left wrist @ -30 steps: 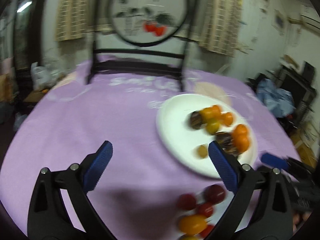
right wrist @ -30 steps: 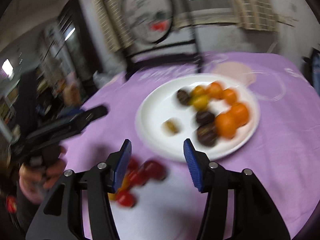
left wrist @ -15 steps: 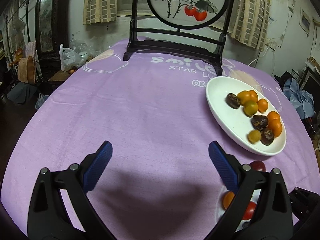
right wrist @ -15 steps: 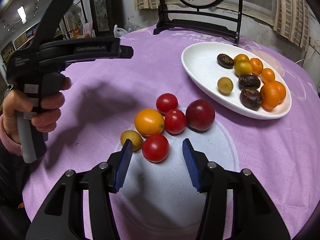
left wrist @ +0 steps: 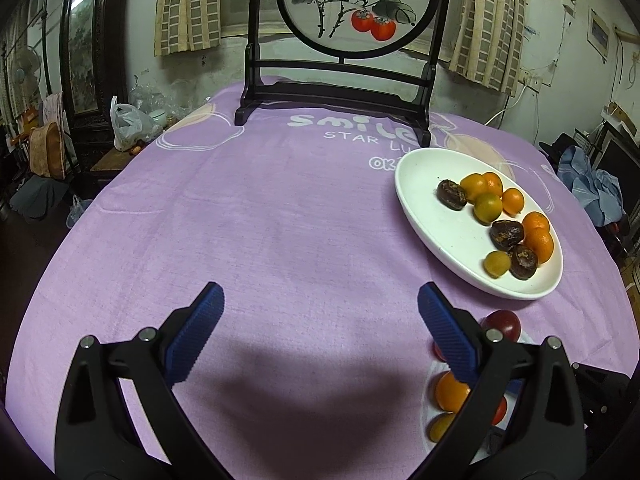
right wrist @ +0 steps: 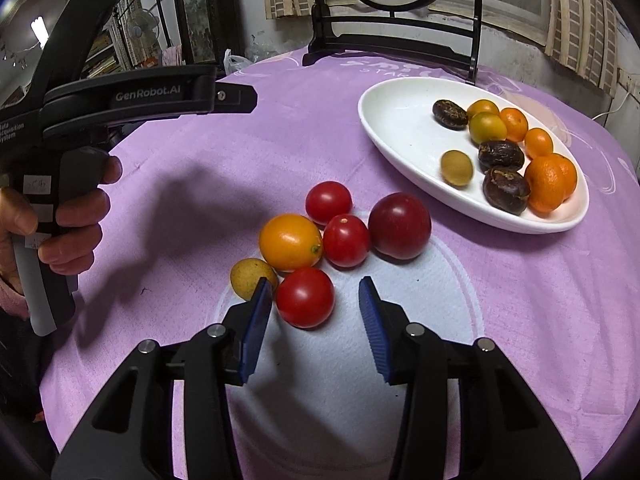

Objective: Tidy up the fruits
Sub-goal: 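Grasp a red cherry tomato with the right tool while the left grasps a small yellow fruit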

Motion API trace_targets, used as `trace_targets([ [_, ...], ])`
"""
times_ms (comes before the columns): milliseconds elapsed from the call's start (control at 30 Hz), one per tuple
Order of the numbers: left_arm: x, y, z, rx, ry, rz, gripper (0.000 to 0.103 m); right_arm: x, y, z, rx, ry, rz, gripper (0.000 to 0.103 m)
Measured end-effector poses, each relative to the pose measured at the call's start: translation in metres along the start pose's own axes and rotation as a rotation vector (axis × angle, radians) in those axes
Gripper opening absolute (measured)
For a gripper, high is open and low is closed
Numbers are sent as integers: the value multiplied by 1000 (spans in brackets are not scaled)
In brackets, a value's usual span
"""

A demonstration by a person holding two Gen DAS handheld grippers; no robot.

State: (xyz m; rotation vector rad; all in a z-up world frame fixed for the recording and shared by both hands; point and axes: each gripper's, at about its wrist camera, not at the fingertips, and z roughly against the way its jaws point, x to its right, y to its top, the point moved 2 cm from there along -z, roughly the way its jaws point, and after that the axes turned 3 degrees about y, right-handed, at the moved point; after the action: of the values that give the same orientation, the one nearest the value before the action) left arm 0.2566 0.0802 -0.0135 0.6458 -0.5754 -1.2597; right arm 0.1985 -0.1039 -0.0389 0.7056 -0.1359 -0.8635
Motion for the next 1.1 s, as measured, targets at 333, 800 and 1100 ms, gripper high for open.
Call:
trace_targets([
  [333,-3,-1,1,-6,-2,5,99,0,0,-6,-21,29,-6,31],
  [800,16,-22,3,-120,-199,-191,99,39,14,40,147,-5,-150,31],
  [1100,63,-74,18,-194,-358,-445,74,48,13,33,126,-42,-181,31],
])
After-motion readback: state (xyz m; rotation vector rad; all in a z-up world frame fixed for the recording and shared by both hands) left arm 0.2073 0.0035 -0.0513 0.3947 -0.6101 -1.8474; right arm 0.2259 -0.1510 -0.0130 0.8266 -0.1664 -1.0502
